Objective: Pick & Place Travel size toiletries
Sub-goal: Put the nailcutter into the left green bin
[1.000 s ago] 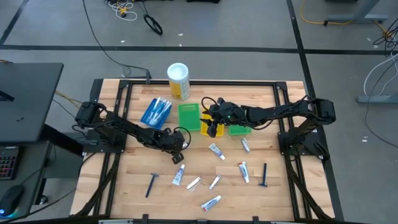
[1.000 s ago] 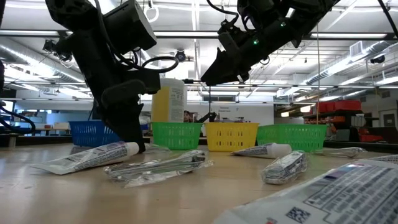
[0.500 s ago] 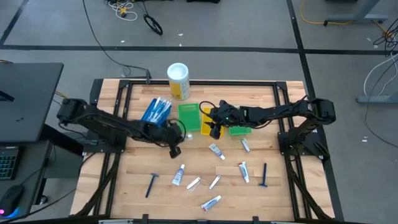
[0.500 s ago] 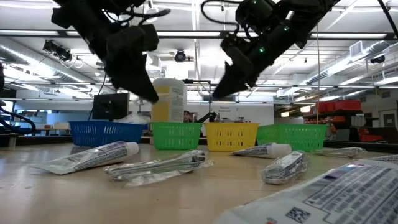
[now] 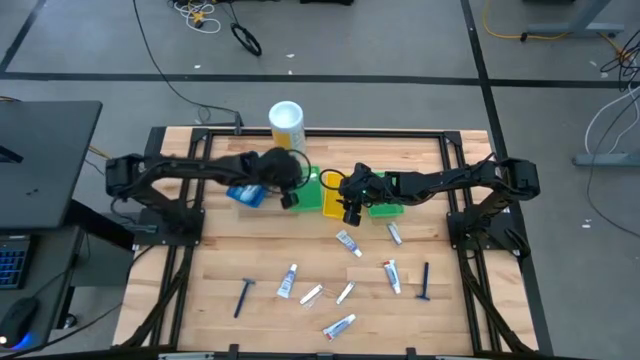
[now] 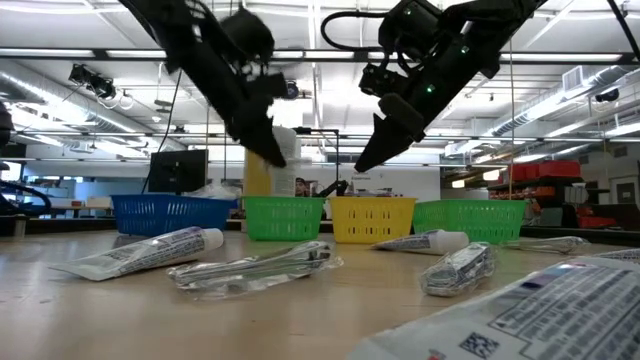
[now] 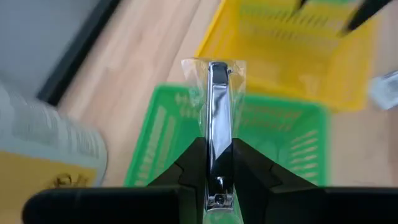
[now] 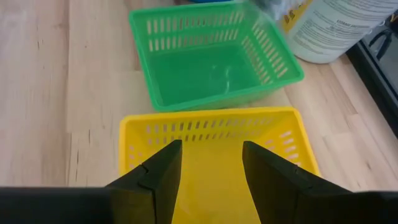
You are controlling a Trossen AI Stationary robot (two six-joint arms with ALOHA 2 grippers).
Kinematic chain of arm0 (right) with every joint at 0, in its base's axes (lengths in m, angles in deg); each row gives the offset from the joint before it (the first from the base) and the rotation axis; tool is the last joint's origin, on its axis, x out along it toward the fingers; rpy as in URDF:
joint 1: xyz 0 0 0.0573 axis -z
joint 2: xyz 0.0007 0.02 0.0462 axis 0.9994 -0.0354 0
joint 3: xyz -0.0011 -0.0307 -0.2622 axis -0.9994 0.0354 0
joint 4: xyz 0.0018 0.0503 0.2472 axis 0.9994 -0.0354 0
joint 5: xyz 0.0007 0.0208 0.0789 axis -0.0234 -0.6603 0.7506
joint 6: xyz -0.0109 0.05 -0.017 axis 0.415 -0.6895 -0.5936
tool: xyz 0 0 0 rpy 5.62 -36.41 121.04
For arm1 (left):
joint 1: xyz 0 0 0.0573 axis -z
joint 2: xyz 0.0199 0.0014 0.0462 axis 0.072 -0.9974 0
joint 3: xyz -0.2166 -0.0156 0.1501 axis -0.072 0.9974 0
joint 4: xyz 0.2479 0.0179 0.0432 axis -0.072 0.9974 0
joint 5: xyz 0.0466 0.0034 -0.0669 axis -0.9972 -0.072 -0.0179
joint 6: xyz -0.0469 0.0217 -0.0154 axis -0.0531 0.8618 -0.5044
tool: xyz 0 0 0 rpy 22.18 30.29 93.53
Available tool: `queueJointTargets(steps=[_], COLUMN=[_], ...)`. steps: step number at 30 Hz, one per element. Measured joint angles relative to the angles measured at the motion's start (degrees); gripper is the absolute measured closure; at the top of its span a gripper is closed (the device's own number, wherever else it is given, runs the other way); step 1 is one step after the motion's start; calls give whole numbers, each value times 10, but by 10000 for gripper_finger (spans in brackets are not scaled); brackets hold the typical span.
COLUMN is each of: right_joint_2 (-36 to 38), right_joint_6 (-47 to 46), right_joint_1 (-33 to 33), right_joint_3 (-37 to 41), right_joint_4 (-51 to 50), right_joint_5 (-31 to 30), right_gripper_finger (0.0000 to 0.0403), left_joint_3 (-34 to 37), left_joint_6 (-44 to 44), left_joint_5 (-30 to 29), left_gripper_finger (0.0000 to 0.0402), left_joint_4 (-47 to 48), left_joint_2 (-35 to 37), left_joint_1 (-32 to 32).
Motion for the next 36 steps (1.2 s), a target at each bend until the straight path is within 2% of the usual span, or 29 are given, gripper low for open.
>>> queueJointTargets(steps=[5, 13, 20, 30, 32, 36], right_joint_2=[0, 0, 0, 0, 0, 0], right_joint_6=[6, 15, 15, 15, 15, 15], right_joint_1=[0, 0, 0, 0, 0, 0], right_joint_3=[0, 0, 0, 0, 0, 0], right_joint_4=[-2, -1, -1, 3, 9, 17], right_joint_5=[0, 0, 0, 45, 46, 46], right_gripper_finger=[222, 222, 222, 222, 222, 222], left_joint_3=[-10, -19, -19, -18, -22, -45], left_joint_6=[29, 38, 58, 47, 46, 40], left_joint_5=[16, 13, -1, -19, -34, -29], left_gripper_finger=[340, 334, 327, 247, 240, 240], left_joint_4=[-3, -5, -4, -8, -9, -1], left_joint_2=[-68, -120, -120, -123, -117, -97], left_joint_1=[-28, -31, -35, -42, -41, -30])
